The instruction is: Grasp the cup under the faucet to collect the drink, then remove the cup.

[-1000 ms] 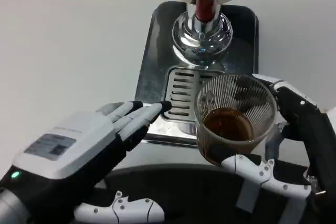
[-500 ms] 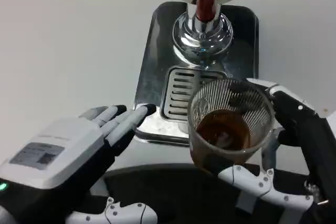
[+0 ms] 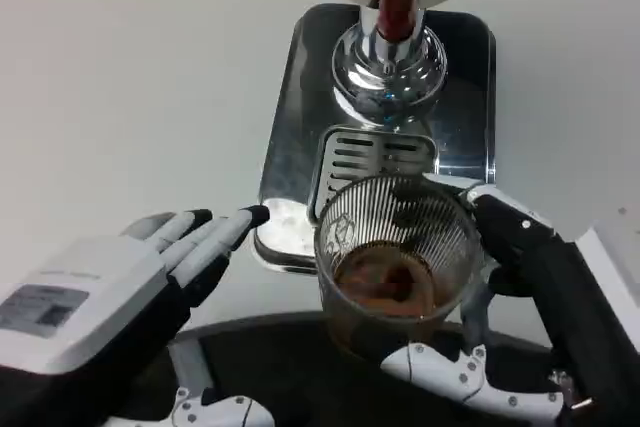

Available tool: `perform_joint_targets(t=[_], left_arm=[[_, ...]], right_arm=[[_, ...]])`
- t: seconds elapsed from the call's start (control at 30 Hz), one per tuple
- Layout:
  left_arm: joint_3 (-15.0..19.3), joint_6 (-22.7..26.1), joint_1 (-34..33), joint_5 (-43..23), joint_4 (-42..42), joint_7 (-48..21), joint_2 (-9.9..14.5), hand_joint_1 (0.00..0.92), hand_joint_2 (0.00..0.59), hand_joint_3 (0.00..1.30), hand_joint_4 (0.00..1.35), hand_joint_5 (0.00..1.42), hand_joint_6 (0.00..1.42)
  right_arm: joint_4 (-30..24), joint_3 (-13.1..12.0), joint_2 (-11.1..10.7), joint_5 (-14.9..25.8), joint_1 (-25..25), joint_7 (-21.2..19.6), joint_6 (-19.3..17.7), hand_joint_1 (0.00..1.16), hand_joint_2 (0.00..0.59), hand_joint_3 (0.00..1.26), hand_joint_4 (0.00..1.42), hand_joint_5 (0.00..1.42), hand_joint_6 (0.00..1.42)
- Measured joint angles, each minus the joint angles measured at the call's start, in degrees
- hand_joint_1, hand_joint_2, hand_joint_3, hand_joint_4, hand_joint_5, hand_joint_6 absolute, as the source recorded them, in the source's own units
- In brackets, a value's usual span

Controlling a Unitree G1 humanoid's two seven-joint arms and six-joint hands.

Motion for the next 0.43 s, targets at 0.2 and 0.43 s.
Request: perform_joint_targets(t=[0.2,0.43], left_arm=[[1.55,-0.91,0.98,-1.87,0.00,0.00,0.00,0.000,0.076,0.00,0.00,0.00,0.00],[1.82,-1.11,1.25,-2.04,0.00,-0.01,0.01,0.000,0.076,0.00,0.00,0.00,0.00]], right_arm=[[-0.65,0.83,-0.13,0.00,0.14,0.30,0.00,0.83,0.212,0.80,0.88,1.06,1.21],[-1.13,1.43,-0.33,-0.09,0.36,0.33,0.00,0.83,0.212,0.80,0.88,1.06,1.20]])
